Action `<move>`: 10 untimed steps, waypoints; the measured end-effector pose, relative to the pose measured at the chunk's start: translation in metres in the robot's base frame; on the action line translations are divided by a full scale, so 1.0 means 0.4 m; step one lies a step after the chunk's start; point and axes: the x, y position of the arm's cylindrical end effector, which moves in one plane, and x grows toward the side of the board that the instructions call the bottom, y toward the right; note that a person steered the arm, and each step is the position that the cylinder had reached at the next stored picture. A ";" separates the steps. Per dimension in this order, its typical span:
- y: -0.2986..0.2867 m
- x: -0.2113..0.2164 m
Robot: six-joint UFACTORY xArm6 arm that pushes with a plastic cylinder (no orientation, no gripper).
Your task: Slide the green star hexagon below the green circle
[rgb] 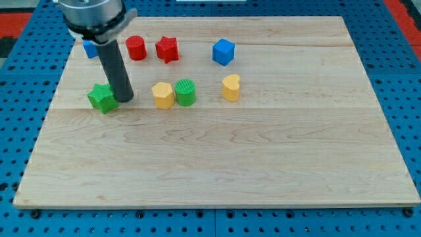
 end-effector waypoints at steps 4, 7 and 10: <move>0.129 0.015; -0.219 0.099; -0.086 0.016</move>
